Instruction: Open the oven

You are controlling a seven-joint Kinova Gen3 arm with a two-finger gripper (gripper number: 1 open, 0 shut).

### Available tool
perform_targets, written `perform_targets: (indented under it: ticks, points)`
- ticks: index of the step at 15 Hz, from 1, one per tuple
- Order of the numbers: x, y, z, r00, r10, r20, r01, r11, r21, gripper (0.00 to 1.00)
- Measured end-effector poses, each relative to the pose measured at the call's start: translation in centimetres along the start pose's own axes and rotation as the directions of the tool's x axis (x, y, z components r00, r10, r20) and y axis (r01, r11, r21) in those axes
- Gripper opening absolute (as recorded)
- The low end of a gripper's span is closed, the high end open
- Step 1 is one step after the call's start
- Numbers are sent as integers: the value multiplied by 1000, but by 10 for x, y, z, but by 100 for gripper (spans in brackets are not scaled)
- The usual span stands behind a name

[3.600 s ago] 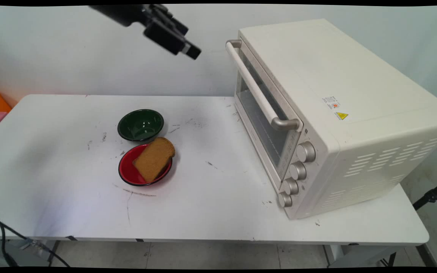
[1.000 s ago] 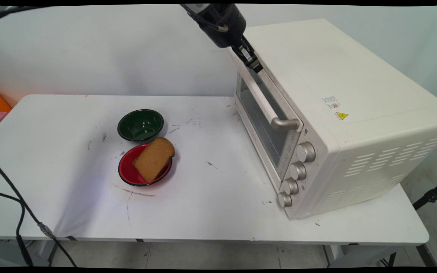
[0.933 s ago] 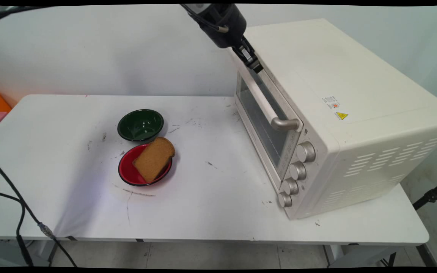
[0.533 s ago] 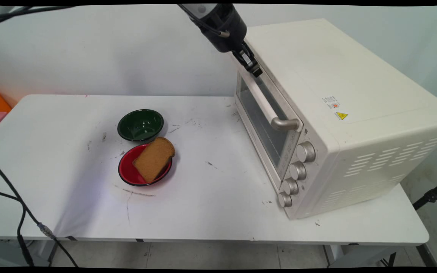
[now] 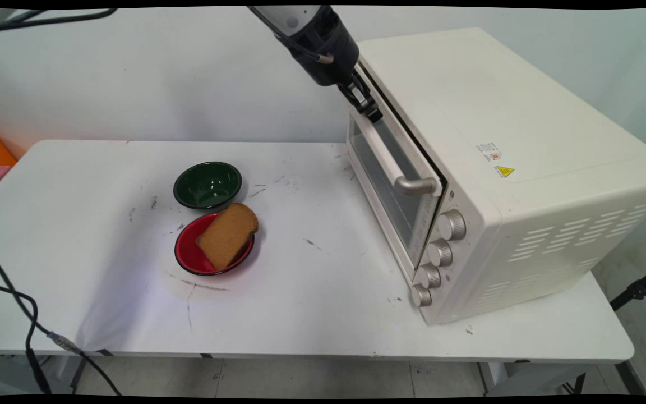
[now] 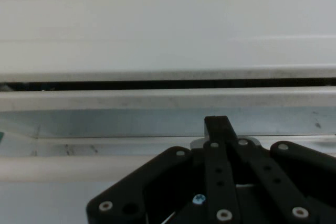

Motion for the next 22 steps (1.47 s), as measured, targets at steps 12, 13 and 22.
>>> perform_targets:
  ticks: [12,13,22]
  points:
    - [-59,14,-14,999,20,-26,-22,998,-54,0]
    - [-65,15,-13,999,22,-26,-24,998,-56,0]
    - [-106,8,-10,999,18,-38,-19,999,-41,0]
